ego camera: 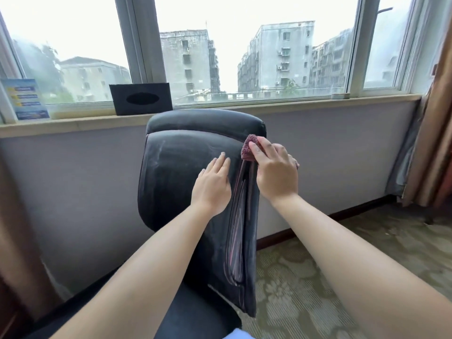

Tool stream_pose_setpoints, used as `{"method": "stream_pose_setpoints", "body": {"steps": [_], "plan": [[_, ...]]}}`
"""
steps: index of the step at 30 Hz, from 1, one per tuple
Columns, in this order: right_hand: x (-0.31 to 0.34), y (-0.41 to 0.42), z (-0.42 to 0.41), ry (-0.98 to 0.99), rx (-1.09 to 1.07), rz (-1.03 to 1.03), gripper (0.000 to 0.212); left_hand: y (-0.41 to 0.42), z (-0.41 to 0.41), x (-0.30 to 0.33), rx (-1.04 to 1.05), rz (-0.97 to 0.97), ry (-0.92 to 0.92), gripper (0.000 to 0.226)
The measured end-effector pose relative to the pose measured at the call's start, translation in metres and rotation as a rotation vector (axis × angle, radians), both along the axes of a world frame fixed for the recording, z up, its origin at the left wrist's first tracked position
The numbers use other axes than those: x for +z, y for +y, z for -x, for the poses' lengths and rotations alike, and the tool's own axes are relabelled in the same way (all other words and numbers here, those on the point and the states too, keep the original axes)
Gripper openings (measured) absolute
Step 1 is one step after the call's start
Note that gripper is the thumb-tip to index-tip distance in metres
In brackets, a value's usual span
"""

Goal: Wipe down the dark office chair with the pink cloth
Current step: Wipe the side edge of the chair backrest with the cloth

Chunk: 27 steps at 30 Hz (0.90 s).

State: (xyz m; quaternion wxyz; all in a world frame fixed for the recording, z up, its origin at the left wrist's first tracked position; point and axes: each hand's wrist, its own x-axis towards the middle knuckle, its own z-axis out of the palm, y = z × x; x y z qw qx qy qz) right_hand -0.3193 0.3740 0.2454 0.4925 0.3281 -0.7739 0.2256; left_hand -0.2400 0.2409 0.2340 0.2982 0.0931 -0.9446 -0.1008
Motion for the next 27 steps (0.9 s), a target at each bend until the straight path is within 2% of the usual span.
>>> {"method": "stream_pose_setpoints", "body": {"steps": [2, 5, 12, 15, 20, 24, 27], "plan": [[0.006, -0.004, 0.011, 0.084, -0.041, -0.066, 0.041, -0.007, 0.010, -0.002, -0.009, 0.009, 0.014, 0.055], [0.010, -0.009, 0.023, 0.123, -0.102, -0.150, 0.048, -0.016, 0.023, -0.007, -0.057, -0.010, 0.040, 0.055], [0.001, -0.025, 0.036, 0.169, -0.077, -0.161, 0.045, -0.029, 0.047, -0.023, -0.122, -0.100, 0.150, 0.055], [-0.001, -0.031, 0.037, 0.188, -0.097, -0.200, 0.042, -0.037, 0.047, -0.025, -0.137, -0.070, 0.153, 0.055], [-0.011, -0.027, 0.029, 0.310, -0.112, -0.378, 0.035, -0.054, 0.043, -0.023, -0.184, -0.003, 0.083, 0.051], [0.019, -0.028, 0.033, 0.223, -0.201, -0.265, 0.037, -0.056, 0.040, -0.020, -0.196, 0.018, 0.049, 0.052], [0.017, -0.034, 0.029, 0.188, -0.228, -0.197, 0.039, -0.054, 0.038, -0.018, -0.194, 0.005, -0.011, 0.054]]}}
